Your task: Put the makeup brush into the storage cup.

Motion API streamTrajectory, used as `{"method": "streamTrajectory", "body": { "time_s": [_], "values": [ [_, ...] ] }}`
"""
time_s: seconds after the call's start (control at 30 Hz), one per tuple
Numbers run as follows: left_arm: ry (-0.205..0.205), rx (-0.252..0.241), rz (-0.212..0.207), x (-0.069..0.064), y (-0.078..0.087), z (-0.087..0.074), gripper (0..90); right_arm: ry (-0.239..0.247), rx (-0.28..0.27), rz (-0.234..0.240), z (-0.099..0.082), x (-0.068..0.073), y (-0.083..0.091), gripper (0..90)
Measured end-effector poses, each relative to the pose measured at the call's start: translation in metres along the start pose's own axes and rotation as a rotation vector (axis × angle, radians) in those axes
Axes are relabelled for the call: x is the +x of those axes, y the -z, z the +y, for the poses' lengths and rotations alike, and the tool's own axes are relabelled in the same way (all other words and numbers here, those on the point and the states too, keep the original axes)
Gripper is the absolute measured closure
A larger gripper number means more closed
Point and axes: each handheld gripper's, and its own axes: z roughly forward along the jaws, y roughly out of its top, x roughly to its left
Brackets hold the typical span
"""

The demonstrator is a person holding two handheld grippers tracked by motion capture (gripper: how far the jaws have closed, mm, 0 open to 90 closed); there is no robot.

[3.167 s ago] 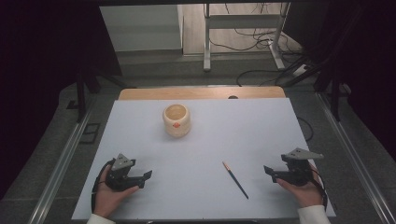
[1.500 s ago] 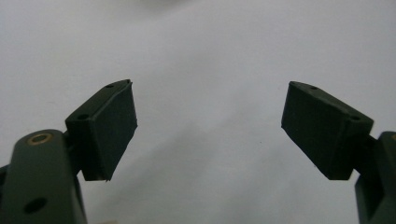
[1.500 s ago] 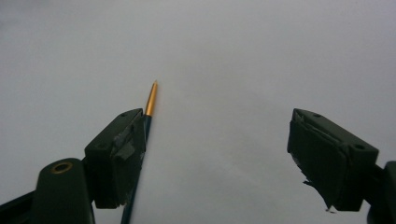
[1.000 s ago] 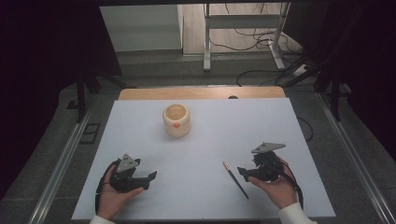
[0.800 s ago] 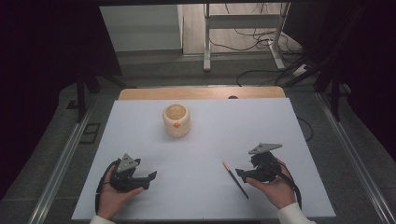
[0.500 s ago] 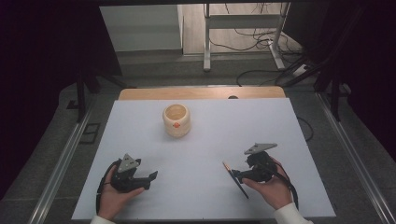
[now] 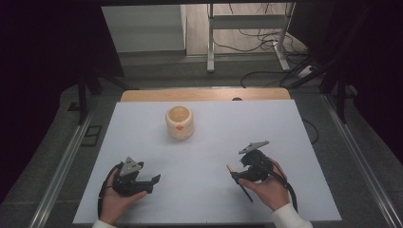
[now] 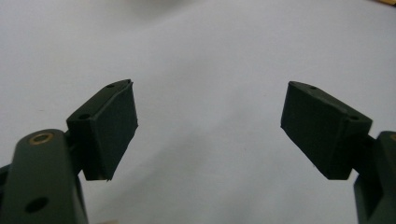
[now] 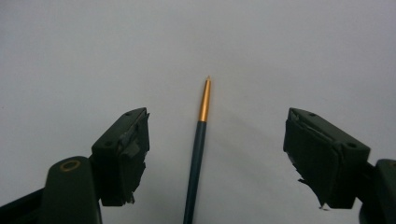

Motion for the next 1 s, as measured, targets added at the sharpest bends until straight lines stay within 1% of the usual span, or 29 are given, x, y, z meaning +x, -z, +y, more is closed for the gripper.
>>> {"method": "streamTrajectory", "body": {
  "time_s": [0.17,0.27,0.33,0.37,0.4,0.57,0.63,0.73,0.77,0.9,1.0],
  "values": [
    [0.008,-0.004,0.007,0.002,0.002,-0.001,18.8,-0.002,0.022,0.004,0.006,0.001,-0.009,25.2],
    [0.010,-0.002,0.010,0.004,0.002,-0.002,18.8,-0.008,0.046,0.003,0.009,0.002,-0.019,26.9],
    [0.009,-0.001,0.011,0.004,0.002,-0.002,18.8,-0.007,0.052,0.005,0.009,0.002,-0.021,27.7],
    [0.009,-0.002,0.011,0.004,0.002,-0.002,18.8,-0.007,0.071,0.009,0.009,0.002,-0.025,28.8],
    [0.009,-0.003,0.012,0.004,0.003,-0.002,18.8,-0.007,0.071,0.009,0.009,0.002,-0.025,28.8],
    [0.013,-0.006,0.016,0.004,0.004,-0.003,18.8,-0.015,0.108,-0.009,0.010,0.001,-0.034,31.2],
    [0.013,-0.006,0.017,0.004,0.004,-0.003,18.8,-0.013,0.110,-0.012,0.010,0.001,-0.035,31.6],
    [0.010,-0.006,0.017,0.005,0.004,-0.003,18.7,-0.012,0.124,-0.013,0.010,0.000,-0.039,34.3],
    [0.011,-0.004,0.019,0.005,0.004,-0.003,18.7,-0.015,0.142,-0.009,0.010,0.001,-0.043,35.4],
    [0.014,-0.004,0.020,0.006,0.004,-0.003,18.7,-0.011,0.158,-0.014,0.011,0.003,-0.047,37.1],
    [0.016,-0.006,0.021,0.006,0.004,-0.004,18.7,-0.005,0.173,-0.018,0.012,0.004,-0.051,41.5]
  ]
}}
